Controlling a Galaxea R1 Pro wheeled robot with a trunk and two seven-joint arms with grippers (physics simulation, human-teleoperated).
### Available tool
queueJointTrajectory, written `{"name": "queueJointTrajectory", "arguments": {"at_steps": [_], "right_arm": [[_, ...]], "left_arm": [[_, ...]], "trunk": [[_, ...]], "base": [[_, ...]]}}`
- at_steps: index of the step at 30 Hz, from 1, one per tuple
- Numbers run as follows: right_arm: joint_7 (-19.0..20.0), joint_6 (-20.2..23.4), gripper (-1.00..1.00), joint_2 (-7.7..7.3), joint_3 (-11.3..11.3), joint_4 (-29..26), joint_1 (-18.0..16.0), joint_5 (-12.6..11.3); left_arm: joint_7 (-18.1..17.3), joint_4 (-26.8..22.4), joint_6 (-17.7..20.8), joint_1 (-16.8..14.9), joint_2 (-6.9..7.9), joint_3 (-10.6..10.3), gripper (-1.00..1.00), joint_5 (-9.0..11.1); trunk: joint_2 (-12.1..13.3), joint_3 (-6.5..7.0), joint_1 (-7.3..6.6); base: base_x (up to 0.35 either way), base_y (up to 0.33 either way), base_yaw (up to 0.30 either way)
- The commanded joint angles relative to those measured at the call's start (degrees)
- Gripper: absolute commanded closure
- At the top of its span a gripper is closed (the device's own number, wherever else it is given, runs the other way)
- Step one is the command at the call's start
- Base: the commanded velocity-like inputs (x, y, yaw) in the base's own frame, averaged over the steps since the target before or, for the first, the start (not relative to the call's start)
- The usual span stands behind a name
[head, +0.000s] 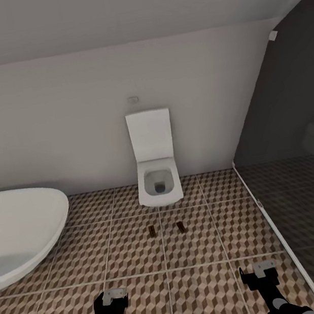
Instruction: Take the four mousetraps from the cabinet in the bathroom and place them on the bathroom floor. Make sure all four end up on the same floor surface, and ensure that at least two of them are either under or directly next to the same bathroom sink.
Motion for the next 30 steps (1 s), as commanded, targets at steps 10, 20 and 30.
{"name": "queueJointTrajectory", "arguments": {"at_steps": [10,20,30], "right_arm": [[-0.17,-0.11,-1.00,0.04,0.50,0.01,-0.03,-0.39],[-0.17,-0.11,-1.00,0.08,0.48,0.01,-0.03,-0.38],[-0.17,-0.11,-1.00,0.09,0.48,0.01,-0.03,-0.40]], "left_arm": [[0.10,0.22,-0.35,0.01,-0.04,-0.50,-1.00,0.42],[0.10,0.22,-0.35,0.09,-0.04,-0.50,-1.00,0.40],[0.10,0.22,-0.35,0.12,-0.04,-0.50,-1.00,0.39]], "trunk": [[-0.10,0.84,0.03],[-0.10,1.78,0.03],[-0.10,2.71,0.03]], "base": [[0.000,0.000,0.000],[0.000,0.000,0.000],[0.000,0.000,0.000]]}}
